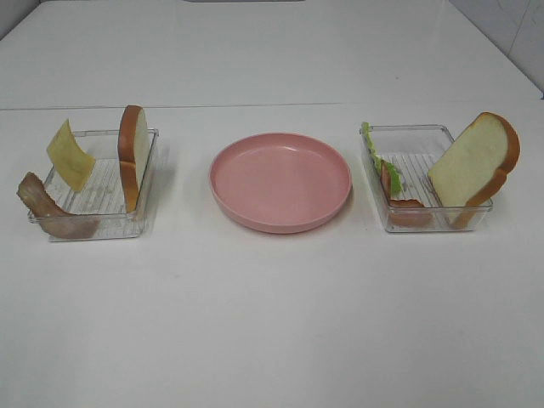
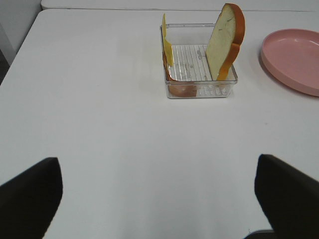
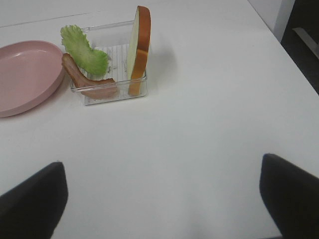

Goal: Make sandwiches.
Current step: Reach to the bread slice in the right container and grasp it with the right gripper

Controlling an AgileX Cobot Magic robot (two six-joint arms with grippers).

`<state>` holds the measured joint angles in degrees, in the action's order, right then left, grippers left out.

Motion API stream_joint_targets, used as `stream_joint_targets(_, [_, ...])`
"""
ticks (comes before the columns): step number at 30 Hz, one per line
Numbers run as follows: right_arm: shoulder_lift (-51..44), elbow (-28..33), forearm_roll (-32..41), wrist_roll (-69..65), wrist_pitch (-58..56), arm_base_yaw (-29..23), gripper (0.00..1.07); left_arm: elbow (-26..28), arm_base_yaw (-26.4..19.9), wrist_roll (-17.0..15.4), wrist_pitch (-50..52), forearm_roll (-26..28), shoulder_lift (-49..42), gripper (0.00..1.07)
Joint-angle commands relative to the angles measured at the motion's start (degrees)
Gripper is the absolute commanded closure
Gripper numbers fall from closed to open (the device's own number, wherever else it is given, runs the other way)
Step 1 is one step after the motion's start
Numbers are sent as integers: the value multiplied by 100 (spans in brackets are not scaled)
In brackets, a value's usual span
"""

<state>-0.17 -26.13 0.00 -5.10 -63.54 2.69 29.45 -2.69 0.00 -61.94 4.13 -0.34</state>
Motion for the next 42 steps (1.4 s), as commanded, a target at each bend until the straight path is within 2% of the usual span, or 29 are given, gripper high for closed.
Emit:
stream_joint_targets(1, [-183,11,-40,80,57,29,9,0,29,0,34,-11,-69,4])
stream_joint_targets(30, [-149,-17,-52,183,86,29,9,0,29,0,34,-11,-74,4])
stream_joint_targets(33, [103,-92,0,361,97,29,9,0,29,0,34,-11,-74,4])
stream_joint_targets(35, [951,-223,0,344,172,29,9,0,29,0,34,-11,-74,4])
stream_joint_targets(37, [1266,-304,0,309,229,29,9,0,29,0,34,-11,-74,4])
stream_joint_targets(38, [1908,-527,0,264,315,29,9,0,29,0,34,-11,-74,4])
stream_joint_targets(39, [1908,-527,0,264,315,29,9,0,29,0,34,-11,-74,4])
stream_joint_targets(40, [2286,-642,0,246,344,29,10,0,29,0,34,-11,-74,4])
stream_joint_targets(41, [3065,-980,0,126,424,29,10,0,29,0,34,-11,-74,4])
stream_joint_targets(42, [3065,-980,0,126,424,29,10,0,29,0,34,-11,-74,4])
